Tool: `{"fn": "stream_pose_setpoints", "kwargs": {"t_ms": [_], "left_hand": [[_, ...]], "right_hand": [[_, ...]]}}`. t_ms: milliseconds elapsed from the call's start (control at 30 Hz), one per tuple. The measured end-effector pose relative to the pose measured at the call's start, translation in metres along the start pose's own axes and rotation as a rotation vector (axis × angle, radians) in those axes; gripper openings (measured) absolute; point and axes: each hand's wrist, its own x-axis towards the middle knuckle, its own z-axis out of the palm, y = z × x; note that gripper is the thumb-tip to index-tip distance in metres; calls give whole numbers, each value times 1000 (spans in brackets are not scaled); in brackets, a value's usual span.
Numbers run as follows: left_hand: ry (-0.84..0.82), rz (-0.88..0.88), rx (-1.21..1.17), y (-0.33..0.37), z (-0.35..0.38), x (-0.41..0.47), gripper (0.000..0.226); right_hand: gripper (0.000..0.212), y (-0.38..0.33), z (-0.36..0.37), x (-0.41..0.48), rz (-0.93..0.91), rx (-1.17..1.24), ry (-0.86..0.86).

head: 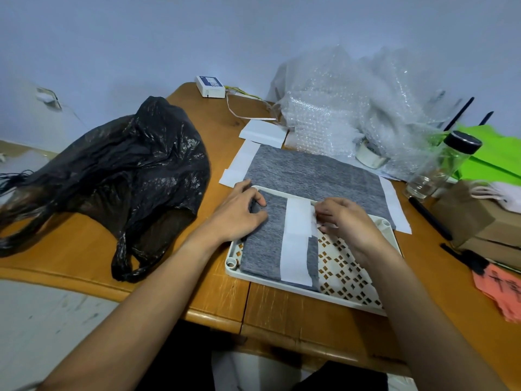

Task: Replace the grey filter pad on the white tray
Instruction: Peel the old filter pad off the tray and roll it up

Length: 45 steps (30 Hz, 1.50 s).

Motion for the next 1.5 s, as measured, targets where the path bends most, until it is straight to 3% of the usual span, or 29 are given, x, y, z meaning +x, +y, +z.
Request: {"fn": "stream_pose_setpoints", "kwargs": {"t_ms": [200, 433, 667, 800, 967, 1167, 1400, 1500], "left_hand": [[-4, -9, 0, 1, 0, 0, 21], [24, -3, 3, -1, 1, 0, 19], [36, 1, -18, 1, 0, -2, 23], [56, -19, -74, 6, -2, -4, 40], [24, -63, -116, 9, -4, -6, 62], [16, -64, -119, 11, -6, -8, 59], [10, -29, -100, 10, -6, -11, 26], [29, 47, -117, 10, -9, -10, 26]], "right_hand": [[19, 2, -2, 4, 14, 30, -29], [27, -6, 0, 1, 14, -233, -123], [32, -3, 4, 6, 63, -155, -237], [17, 2, 7, 4, -6, -101, -284], [24, 17, -1, 2, -19, 60, -301], [29, 22, -6, -1, -59, 187, -276], [25, 20, -7, 1, -116, 215, -213], [26, 24, -4, 1, -104, 221, -190]]}}
